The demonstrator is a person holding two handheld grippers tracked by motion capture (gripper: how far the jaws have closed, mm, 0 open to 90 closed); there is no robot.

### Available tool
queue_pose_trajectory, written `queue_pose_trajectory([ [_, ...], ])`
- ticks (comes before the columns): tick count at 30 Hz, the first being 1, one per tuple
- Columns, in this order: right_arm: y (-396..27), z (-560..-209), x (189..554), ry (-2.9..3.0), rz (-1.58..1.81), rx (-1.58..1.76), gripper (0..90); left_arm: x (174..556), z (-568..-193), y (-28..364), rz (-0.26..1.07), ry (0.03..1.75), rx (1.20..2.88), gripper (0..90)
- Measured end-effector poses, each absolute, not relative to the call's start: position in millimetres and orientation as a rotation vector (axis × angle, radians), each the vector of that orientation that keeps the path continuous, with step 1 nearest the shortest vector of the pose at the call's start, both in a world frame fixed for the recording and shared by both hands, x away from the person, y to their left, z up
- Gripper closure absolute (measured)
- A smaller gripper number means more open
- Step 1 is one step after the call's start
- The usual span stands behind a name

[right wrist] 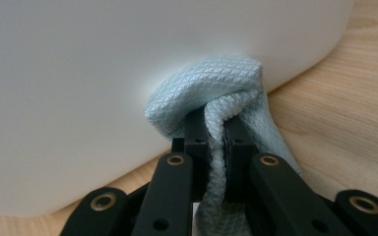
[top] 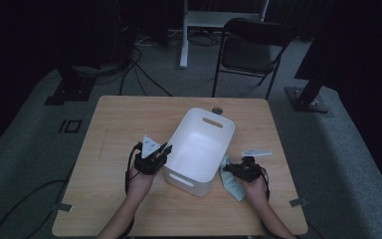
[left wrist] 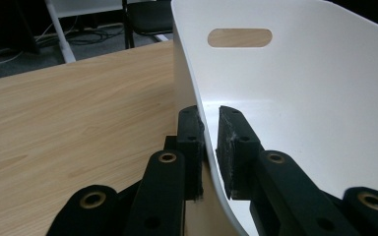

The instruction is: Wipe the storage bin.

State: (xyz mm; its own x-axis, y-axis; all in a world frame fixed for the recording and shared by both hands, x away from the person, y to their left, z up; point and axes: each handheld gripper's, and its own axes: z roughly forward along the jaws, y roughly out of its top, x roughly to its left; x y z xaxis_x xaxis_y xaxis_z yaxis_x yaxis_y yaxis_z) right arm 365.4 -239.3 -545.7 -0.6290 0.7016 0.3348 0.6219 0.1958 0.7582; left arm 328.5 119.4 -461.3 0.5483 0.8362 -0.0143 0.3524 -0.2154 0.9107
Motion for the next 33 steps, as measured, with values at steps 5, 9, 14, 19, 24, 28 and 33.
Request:
queue_pose_trajectory([
  [5,-242.0,-541.3,366.0,2.339,1.448,1.315,84.2,331.2,-462.1,122.0,0.564,0.991,1.788,74.9],
  [9,-250.6,-528.2,365.3,2.273,1.481,1.306,84.2,331.2,-461.4,123.5,0.541,0.965,1.768,56.7],
  [14,-278.0,-502.3,362.9,2.121,1.519,1.314,84.2,326.2,-453.0,120.7,0.561,0.933,1.749,44.3],
  [19,-301.7,-491.5,368.0,2.016,1.492,1.368,84.0,327.5,-453.1,125.7,0.524,0.932,1.73,37.5],
  [24,-316.4,-497.2,382.8,1.957,1.363,1.467,83.7,327.4,-453.4,128.8,0.505,0.927,1.728,34.2],
  [28,-324.4,-509.3,395.3,1.933,1.285,1.545,81.6,327.2,-453.4,129.2,0.475,0.924,1.738,30.0],
  [33,-331.1,-520.4,409.8,1.907,1.254,1.617,71.4,327.4,-455.0,129.0,0.459,0.925,1.753,28.8],
])
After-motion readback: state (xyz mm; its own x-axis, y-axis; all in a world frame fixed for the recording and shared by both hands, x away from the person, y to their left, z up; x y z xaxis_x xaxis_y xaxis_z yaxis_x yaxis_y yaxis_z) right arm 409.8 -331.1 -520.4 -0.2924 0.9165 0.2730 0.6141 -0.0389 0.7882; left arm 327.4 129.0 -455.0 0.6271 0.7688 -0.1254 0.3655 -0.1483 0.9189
